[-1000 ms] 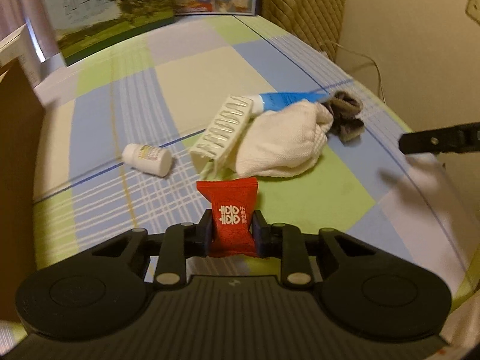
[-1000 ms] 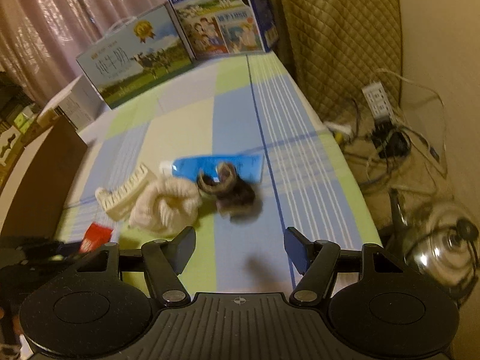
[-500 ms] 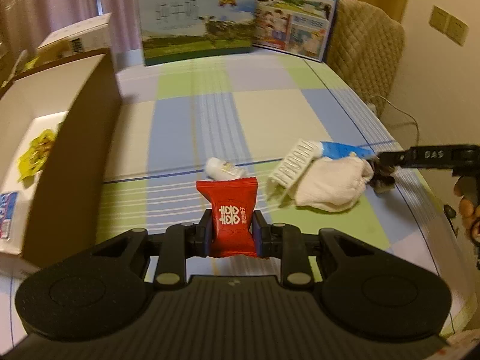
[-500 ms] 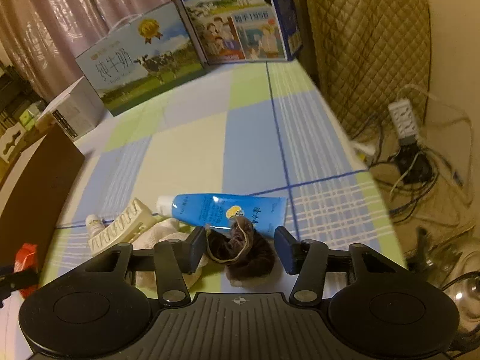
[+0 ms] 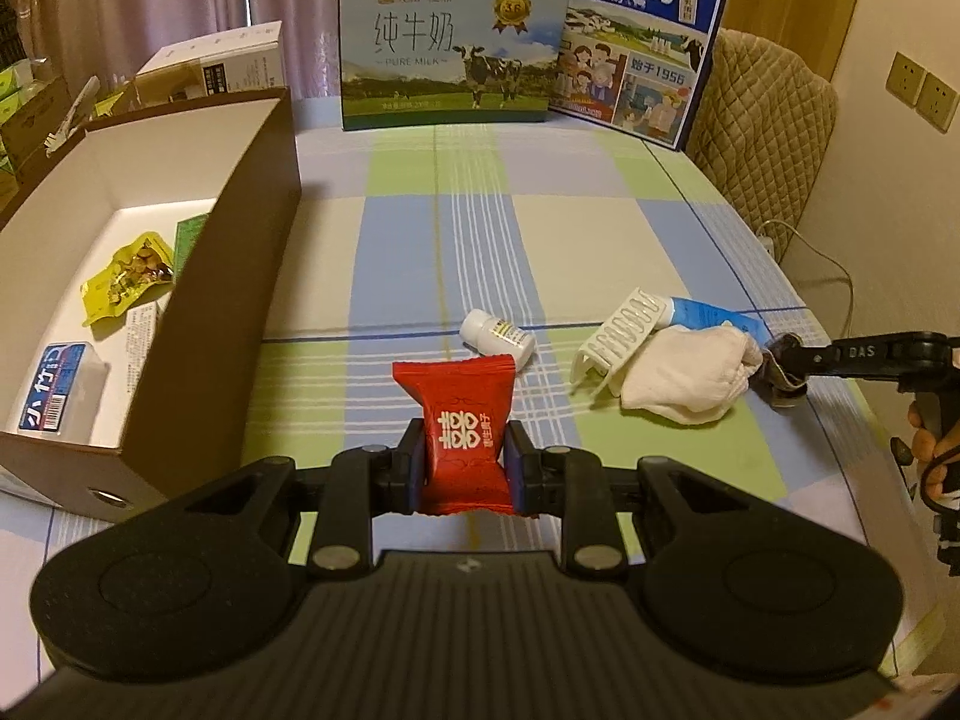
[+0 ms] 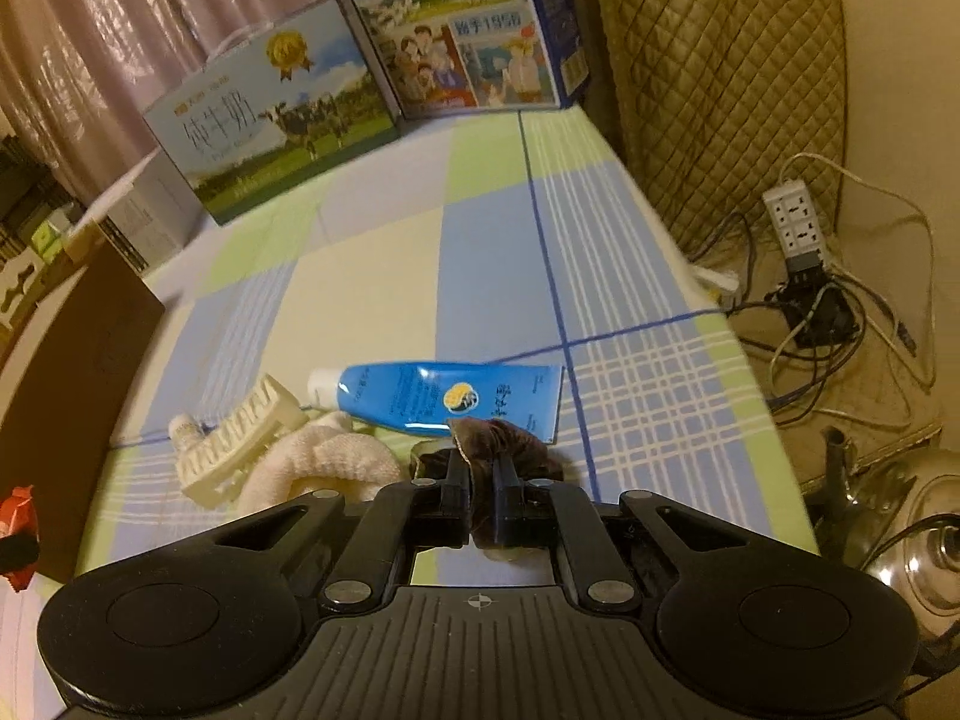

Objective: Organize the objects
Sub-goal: 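Carry red packet and dark sock into the brown box and release both, then withdraw both tools from the box toward the remaining items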

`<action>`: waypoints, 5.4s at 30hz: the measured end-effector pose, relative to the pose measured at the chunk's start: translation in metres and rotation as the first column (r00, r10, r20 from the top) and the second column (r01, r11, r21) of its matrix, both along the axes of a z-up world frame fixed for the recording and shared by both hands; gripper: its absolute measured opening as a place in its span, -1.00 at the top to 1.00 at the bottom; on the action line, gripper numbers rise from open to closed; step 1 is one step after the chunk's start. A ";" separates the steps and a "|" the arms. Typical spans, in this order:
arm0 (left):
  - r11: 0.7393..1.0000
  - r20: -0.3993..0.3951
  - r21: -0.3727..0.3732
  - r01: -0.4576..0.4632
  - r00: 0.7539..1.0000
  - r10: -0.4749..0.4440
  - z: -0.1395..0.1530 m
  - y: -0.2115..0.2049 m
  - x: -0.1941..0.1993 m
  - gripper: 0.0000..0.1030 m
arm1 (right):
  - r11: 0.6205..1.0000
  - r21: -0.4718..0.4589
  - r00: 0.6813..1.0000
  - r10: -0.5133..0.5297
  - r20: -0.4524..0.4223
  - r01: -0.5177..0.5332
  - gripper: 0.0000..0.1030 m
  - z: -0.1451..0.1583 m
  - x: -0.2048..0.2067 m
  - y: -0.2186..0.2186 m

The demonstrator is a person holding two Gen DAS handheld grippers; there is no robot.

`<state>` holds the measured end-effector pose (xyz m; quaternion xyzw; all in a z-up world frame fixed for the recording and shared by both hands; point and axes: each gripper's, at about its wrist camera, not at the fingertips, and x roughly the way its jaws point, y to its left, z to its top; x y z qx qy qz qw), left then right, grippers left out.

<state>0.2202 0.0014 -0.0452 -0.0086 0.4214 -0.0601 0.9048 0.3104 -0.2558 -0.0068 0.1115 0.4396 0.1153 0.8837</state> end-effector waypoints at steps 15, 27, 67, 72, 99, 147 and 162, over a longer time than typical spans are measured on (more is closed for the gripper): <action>0.999 0.066 -0.025 -0.041 0.997 0.042 0.042 0.042 -0.023 0.57 | 0.968 0.075 0.962 0.228 0.150 -0.241 0.94 0.088 -0.059 0.081; 0.990 0.095 -0.038 -0.139 0.985 0.142 0.075 0.106 -0.046 0.57 | 0.833 0.146 0.841 0.504 0.197 -0.533 0.94 0.116 -0.085 0.216; 0.993 -0.023 0.046 -0.105 0.994 0.106 0.035 0.281 0.100 0.56 | 0.856 0.007 0.849 0.510 0.137 -0.516 0.94 0.068 0.023 0.451; 0.995 -0.043 0.050 -0.088 0.995 0.090 0.023 0.286 0.121 0.56 | 0.864 0.005 0.858 0.499 0.120 -0.504 0.94 0.062 0.035 0.457; 0.997 -0.034 0.054 -0.050 0.998 0.052 0.014 0.295 0.139 0.23 | 0.874 0.024 0.871 0.481 0.101 -0.485 0.80 0.048 0.059 0.469; 0.989 0.047 -0.045 -0.139 0.989 0.141 0.079 0.263 0.002 -0.67 | 0.894 0.011 0.888 0.444 0.118 -0.449 -0.15 0.097 -0.069 0.367; 0.994 0.036 -0.035 -0.099 0.994 0.100 0.079 0.206 -0.046 -0.67 | 0.906 0.012 0.900 0.420 0.117 -0.424 -0.15 0.098 -0.111 0.303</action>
